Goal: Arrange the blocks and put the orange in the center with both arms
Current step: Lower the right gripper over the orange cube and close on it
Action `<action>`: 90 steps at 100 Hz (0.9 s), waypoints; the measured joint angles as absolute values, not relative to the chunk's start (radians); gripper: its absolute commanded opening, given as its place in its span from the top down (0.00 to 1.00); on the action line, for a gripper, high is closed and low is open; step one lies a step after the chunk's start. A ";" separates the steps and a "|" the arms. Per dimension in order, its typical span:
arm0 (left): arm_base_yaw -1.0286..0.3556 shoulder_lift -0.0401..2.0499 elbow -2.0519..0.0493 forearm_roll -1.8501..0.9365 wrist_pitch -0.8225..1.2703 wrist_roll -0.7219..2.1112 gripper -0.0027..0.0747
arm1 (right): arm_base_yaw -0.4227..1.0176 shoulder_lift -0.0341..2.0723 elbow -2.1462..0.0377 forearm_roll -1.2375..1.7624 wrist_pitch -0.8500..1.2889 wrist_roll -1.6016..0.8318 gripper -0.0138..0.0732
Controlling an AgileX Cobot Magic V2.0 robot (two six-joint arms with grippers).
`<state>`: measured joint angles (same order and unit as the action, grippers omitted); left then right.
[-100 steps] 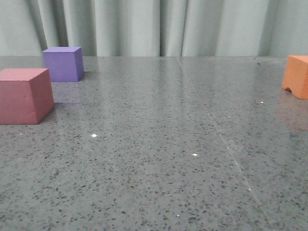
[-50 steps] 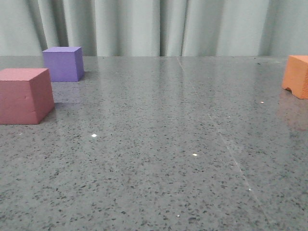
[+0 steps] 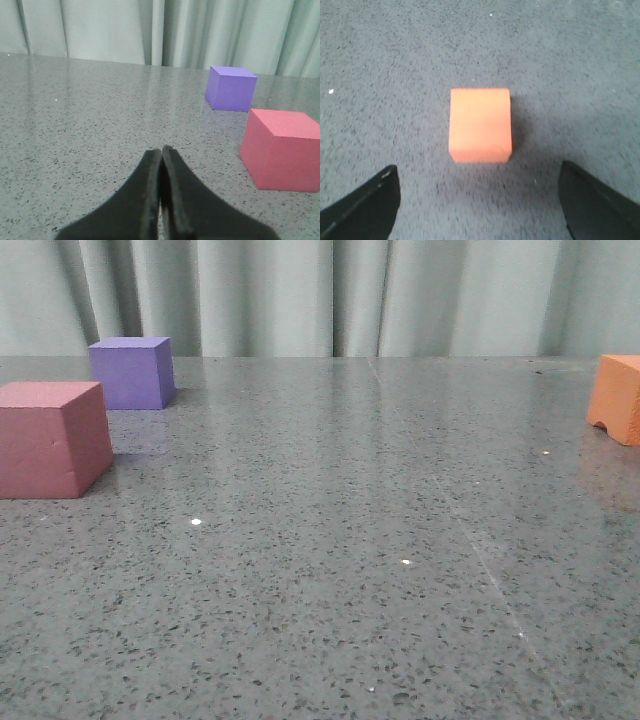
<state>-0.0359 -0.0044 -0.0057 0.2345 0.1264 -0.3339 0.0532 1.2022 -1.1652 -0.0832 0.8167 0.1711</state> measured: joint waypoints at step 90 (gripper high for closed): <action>-0.036 -0.004 -0.006 0.234 0.126 -0.334 0.99 | 0.022 1.571 -1.285 -0.074 0.764 0.116 0.11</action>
<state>-0.0359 -0.0044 -0.0057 0.2345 0.1264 -0.3339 0.0220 1.5705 -1.2854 -0.0744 0.7640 0.1161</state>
